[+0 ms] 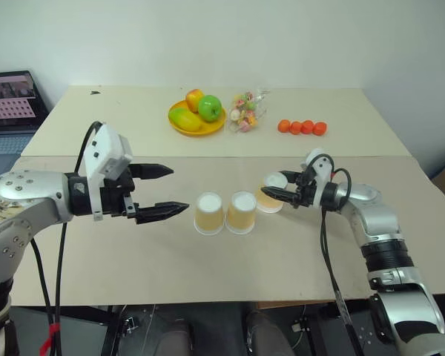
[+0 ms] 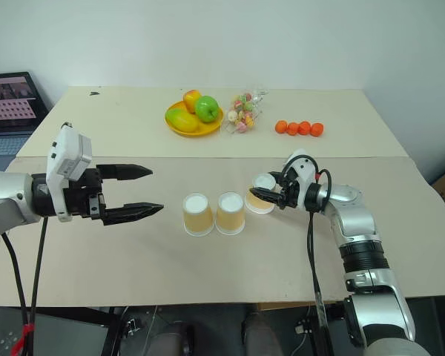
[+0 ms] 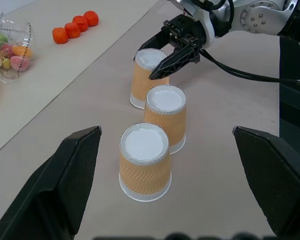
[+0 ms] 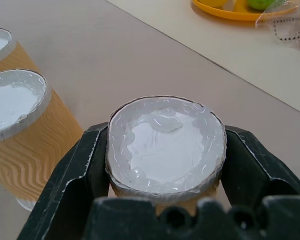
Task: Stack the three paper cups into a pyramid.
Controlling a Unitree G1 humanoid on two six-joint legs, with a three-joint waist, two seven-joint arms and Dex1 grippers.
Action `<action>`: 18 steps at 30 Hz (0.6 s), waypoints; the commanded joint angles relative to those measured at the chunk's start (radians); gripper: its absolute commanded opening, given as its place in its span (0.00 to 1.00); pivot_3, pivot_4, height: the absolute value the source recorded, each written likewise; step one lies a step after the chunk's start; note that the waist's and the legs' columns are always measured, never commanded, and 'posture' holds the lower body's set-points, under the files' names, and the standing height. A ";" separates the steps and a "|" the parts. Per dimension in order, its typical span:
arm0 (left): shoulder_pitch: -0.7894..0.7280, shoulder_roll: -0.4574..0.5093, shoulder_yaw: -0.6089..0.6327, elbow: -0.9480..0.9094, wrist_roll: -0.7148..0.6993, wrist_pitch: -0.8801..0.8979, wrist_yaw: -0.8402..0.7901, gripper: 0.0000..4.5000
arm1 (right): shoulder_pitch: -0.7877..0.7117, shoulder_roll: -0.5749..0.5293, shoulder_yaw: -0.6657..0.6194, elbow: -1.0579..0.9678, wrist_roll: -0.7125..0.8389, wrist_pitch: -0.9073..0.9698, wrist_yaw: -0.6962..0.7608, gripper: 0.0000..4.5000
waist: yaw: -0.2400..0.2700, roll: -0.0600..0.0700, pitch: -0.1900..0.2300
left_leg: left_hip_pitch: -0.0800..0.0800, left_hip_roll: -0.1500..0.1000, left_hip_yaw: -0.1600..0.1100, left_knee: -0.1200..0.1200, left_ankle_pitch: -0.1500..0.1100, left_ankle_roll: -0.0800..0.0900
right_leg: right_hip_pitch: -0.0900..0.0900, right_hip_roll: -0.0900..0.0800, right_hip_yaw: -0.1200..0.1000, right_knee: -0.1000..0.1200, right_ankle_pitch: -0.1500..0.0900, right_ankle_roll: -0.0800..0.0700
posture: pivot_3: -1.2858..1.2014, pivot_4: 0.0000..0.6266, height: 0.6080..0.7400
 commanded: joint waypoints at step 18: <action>0.206 0.001 0.055 -0.050 0.027 -0.075 -0.029 1.00 | -0.479 -0.065 0.023 -0.299 0.113 0.514 -0.006 0.62 | -0.019 0.005 0.003 | -0.001 0.001 0.000 -0.001 0.000 0.000 | -0.003 0.000 0.000 0.001 0.000 -0.002 | 0.52 0.24 0.95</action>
